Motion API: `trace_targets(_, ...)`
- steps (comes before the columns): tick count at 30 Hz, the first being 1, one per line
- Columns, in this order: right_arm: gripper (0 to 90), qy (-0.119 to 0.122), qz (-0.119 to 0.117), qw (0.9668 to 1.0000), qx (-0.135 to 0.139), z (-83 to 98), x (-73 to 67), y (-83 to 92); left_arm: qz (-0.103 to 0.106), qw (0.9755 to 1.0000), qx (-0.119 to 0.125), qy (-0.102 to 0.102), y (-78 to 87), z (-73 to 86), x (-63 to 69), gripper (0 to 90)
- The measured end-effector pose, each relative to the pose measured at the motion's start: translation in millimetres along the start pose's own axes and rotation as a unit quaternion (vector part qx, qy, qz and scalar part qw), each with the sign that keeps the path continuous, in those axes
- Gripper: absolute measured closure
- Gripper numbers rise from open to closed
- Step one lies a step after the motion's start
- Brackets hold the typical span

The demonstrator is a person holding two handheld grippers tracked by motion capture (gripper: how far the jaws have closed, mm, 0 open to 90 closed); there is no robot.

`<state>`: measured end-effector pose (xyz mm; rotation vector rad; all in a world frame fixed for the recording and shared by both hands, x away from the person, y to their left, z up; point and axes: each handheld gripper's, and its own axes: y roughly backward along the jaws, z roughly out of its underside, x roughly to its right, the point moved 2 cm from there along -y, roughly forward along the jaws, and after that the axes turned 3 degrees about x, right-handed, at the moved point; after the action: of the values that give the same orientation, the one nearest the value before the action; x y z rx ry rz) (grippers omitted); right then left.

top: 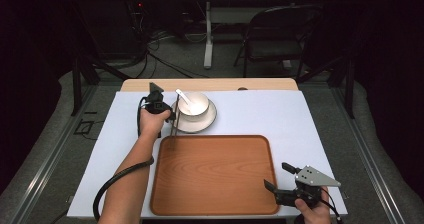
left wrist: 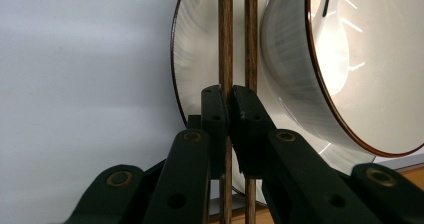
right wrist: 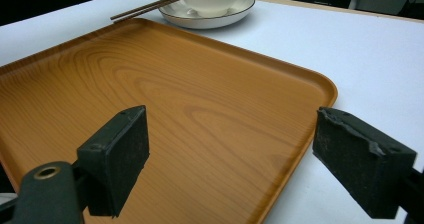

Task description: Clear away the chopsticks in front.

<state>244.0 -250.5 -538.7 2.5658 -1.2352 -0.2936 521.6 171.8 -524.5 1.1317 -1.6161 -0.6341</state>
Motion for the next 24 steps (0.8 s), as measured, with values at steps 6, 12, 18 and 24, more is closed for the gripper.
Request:
trace_targets(6, 14.6, -0.001, 0.000, 1.0000, 0.000, 0.1, 0.3, 0.0, 0.006, 0.9998, 0.010, 0.018, 12.3, -1.4, -5.4, 84.8)
trace_targets(12, 14.6, 0.000, 0.000, 1.0000, -0.001, -0.1, -0.1, -0.3, 0.012, 0.9991, 0.028, 0.028, 28.8, 1.4, -10.4, 84.8)
trace_targets(18, 14.6, -0.001, 0.000, 1.0000, -0.001, -0.2, 0.1, -0.4, 0.025, 0.9986, 0.036, 0.029, 50.2, 11.2, -15.0, 84.9)
trace_targets(24, 14.6, -0.001, 0.000, 1.0000, -0.002, -0.3, 0.0, -0.8, 0.040, 0.9974, 0.049, 0.035, 65.9, 24.1, -16.4, 84.9)
